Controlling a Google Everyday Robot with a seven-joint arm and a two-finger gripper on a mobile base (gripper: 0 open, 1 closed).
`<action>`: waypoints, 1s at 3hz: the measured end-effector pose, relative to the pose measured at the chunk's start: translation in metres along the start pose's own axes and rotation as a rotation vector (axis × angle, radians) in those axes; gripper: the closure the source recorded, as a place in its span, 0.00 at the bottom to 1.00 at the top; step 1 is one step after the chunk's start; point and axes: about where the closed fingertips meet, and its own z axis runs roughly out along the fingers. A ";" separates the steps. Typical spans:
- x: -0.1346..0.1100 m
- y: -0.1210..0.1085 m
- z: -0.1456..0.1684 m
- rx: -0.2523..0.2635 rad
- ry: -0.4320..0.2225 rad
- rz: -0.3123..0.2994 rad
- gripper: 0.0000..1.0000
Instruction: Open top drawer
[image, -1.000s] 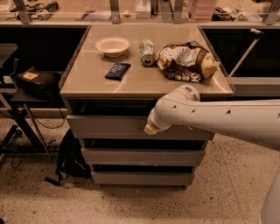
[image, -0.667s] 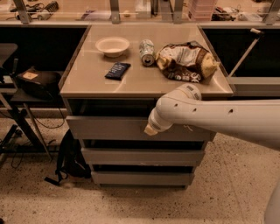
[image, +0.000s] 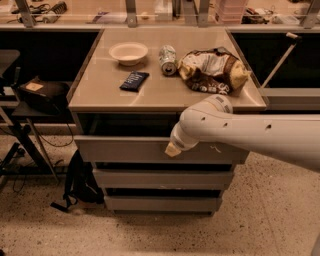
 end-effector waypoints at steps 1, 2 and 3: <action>0.001 -0.001 -0.001 0.000 0.000 0.000 1.00; 0.001 -0.002 -0.002 0.000 0.000 0.000 1.00; 0.006 0.005 -0.008 -0.006 0.002 0.003 1.00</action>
Offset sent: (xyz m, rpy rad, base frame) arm -0.3949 -0.0287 0.0445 0.0717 0.2195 0.0643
